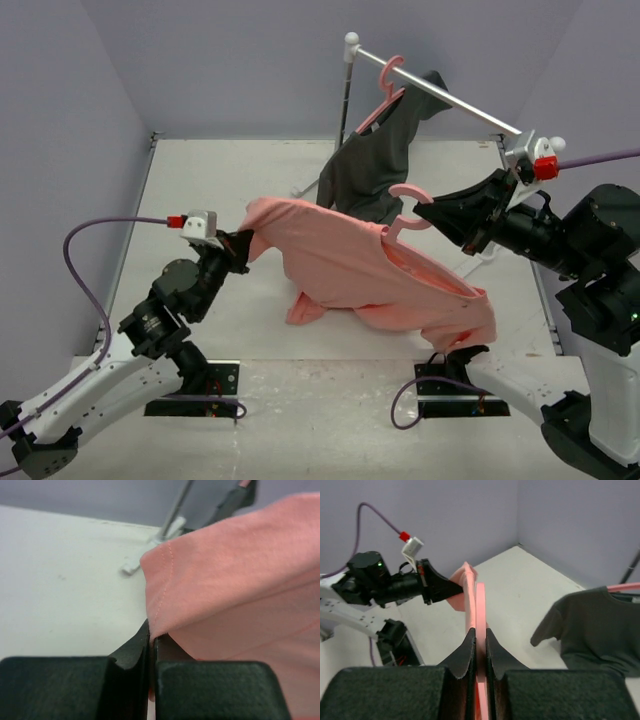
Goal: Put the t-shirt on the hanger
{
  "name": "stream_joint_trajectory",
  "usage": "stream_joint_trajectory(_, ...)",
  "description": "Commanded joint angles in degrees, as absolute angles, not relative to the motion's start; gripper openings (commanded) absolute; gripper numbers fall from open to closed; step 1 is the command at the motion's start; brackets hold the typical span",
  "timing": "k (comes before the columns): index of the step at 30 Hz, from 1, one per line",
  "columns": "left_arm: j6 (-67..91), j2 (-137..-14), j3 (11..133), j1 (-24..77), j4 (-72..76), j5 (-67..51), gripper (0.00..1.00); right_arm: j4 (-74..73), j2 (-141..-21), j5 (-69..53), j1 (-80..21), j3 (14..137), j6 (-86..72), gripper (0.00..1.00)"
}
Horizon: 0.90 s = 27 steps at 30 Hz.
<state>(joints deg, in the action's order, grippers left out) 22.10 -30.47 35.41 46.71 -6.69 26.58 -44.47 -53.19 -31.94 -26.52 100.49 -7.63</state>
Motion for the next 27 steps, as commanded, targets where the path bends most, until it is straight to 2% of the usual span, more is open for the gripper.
stream_joint_trajectory(1,34.2,-38.7,42.3,43.6,-16.6,53.4,0.00,-43.2,-49.9,-15.4,-26.1,96.8,-7.9,0.00)
stream_joint_trajectory(6,36.2,-43.9,44.1,25.1,-12.4,32.4,0.00,-42.8,-46.1,-10.5,-25.6,90.2,-6.5,0.00)
stream_joint_trajectory(12,36.7,-47.4,45.2,21.5,-9.6,26.6,0.00,-42.3,-43.3,-10.1,-25.6,85.3,-5.9,0.00)
stream_joint_trajectory(17,35.0,-47.9,43.9,21.0,-4.7,15.4,0.00,-38.8,-42.8,-13.8,-25.6,80.6,-6.5,0.00)
stream_joint_trajectory(19,33.5,-47.4,44.5,21.0,-4.4,11.4,0.32,-38.7,-43.8,-14.5,-25.5,81.0,-6.6,0.00)
stream_joint_trajectory(21,32.0,-47.1,46.3,21.0,-5.8,10.3,0.75,-38.6,-44.7,-14.0,-25.6,81.4,-6.4,0.00)
stream_joint_trajectory(23,26.4,-46.3,48.8,21.0,-5.3,2.5,0.87,-38.7,-45.5,-12.5,-25.5,81.6,-6.8,0.00)
stream_joint_trajectory(27,23.4,-44.3,51.8,21.1,-1.7,-14.9,0.85,-39.8,-46.1,-0.6,-25.6,81.2,-11.5,0.00)
